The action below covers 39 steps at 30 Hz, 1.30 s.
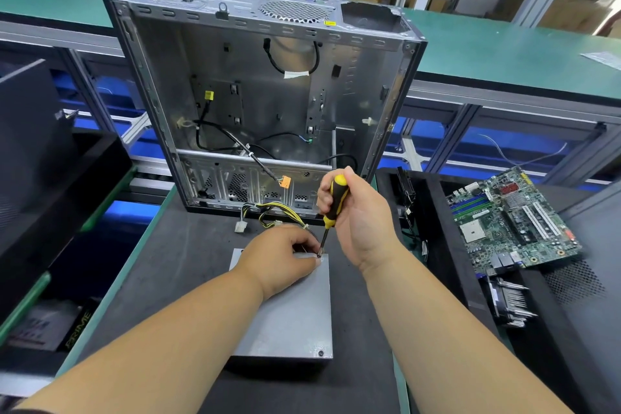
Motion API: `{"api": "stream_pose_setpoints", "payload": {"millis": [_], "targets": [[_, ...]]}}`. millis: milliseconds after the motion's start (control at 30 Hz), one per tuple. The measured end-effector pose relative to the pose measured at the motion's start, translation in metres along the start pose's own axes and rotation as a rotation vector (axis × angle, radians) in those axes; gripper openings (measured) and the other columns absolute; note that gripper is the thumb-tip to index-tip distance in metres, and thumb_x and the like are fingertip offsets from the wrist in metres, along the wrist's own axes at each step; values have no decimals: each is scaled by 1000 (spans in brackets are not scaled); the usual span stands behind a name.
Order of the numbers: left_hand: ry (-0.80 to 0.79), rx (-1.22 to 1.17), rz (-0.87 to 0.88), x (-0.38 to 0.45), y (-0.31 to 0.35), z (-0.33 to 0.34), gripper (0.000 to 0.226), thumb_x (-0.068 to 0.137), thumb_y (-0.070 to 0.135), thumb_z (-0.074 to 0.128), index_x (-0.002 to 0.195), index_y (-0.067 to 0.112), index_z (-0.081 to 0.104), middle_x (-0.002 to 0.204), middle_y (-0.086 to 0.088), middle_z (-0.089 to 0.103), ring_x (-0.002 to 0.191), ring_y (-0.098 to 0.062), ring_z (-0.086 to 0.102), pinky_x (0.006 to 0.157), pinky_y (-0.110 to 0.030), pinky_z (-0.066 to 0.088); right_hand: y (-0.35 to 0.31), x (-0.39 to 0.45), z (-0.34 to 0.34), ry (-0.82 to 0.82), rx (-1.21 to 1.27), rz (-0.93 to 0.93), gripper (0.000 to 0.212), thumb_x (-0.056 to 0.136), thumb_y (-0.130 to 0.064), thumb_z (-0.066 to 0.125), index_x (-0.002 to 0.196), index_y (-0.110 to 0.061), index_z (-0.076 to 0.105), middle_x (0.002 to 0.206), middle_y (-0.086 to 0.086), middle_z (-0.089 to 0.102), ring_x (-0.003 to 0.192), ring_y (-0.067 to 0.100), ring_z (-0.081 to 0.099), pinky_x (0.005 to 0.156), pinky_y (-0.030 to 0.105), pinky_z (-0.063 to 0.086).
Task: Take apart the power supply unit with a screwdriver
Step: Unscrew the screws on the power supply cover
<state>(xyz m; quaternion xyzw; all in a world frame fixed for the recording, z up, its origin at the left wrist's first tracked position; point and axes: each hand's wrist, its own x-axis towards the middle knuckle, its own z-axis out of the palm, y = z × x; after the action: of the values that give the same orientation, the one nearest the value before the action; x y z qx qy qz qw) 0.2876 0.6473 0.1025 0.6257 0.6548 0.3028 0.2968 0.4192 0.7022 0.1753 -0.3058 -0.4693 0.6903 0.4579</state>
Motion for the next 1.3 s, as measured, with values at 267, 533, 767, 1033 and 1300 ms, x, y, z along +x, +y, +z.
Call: {"api": "stream_pose_setpoints", "payload": {"millis": [267,533,767,1033,1300], "targets": [[-4,-9,-4,0,0,0,10,77,32,75,79,40,69,89,21,66,91,3,58,86,-32,51,7,3,-7,-6,-38,-40,27,92,-40,49,79,-17,44,63,-2,46,59,15,41,65,29,34],[9,-3,-2,1,-2,2,9,76,34,75,77,40,69,89,21,65,91,3,58,86,-31,51,1,4,-6,21,-107,24,37,95,-44,49,78,-15,65,70,0,59,66,15,56,79,37,46],[2,-3,0,2,-4,2,6,75,37,73,79,40,69,89,22,65,91,2,59,86,-34,52,5,4,-1,-27,45,16,46,106,-42,34,80,-11,56,57,-2,40,54,12,36,57,22,36],[8,-27,-1,1,-3,2,9,74,36,74,75,42,67,88,23,64,91,2,58,86,-34,52,1,1,-5,10,-103,5,31,96,-41,50,83,-13,57,75,0,60,68,16,55,77,37,44],[1,-10,-6,0,-2,1,9,73,40,72,73,46,65,88,24,64,90,3,58,85,-33,52,2,2,1,-7,43,45,54,106,-43,28,81,-7,59,59,1,39,54,12,36,57,21,36]]}}
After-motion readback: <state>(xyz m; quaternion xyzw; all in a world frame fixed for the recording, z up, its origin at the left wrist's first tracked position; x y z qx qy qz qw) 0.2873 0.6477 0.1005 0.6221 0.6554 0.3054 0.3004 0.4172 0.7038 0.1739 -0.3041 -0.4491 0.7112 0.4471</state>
